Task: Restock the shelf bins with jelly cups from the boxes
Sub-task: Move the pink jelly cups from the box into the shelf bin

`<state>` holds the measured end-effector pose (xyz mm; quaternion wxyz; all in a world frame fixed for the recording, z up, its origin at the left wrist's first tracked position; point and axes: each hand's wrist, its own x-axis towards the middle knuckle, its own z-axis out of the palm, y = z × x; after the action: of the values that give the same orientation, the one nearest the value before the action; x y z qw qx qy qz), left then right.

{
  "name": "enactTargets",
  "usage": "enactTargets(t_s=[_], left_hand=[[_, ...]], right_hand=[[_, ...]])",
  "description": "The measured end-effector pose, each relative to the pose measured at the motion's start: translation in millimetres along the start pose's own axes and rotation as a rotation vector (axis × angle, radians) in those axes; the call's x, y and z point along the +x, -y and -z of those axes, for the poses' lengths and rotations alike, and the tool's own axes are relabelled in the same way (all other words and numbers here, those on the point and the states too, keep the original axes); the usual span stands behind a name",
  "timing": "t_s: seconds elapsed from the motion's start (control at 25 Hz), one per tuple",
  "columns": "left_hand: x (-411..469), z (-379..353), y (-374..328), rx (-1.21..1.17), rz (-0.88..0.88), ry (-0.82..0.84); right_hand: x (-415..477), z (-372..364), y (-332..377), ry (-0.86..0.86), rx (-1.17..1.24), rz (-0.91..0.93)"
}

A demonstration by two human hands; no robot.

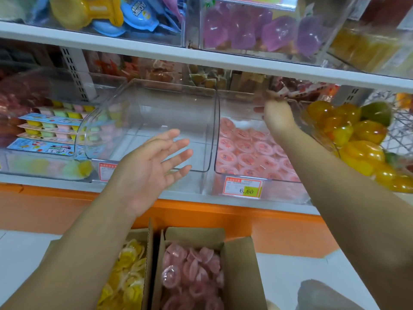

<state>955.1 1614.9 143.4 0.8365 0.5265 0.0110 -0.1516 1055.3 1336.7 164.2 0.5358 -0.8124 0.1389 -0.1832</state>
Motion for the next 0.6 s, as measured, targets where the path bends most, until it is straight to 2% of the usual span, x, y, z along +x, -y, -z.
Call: enactTargets(t_s=[0.12, 0.28, 0.36, 0.44, 0.56, 0.6], left_hand=[[-26, 10, 14, 0.092, 0.121, 0.088], [-61, 29, 46, 0.272, 0.344, 0.111], [-74, 38, 75, 0.338, 0.465, 0.075], [-87, 45, 108, 0.415, 0.571, 0.017], [-98, 55, 159, 0.428, 0.701, -0.074], [-99, 56, 174, 0.405, 0.739, -0.121]], right_hand=[[-59, 9, 7, -0.164, 0.155, 0.077], [-178, 4, -10, -0.192, 0.299, 0.113], [-231, -13, -37, -0.084, 0.229, 0.06], [-266, -35, -73, 0.124, 0.11, -0.107], [-293, -60, -135, 0.555, -0.016, -0.583], [-299, -65, -158, 0.613, -0.011, -0.746]])
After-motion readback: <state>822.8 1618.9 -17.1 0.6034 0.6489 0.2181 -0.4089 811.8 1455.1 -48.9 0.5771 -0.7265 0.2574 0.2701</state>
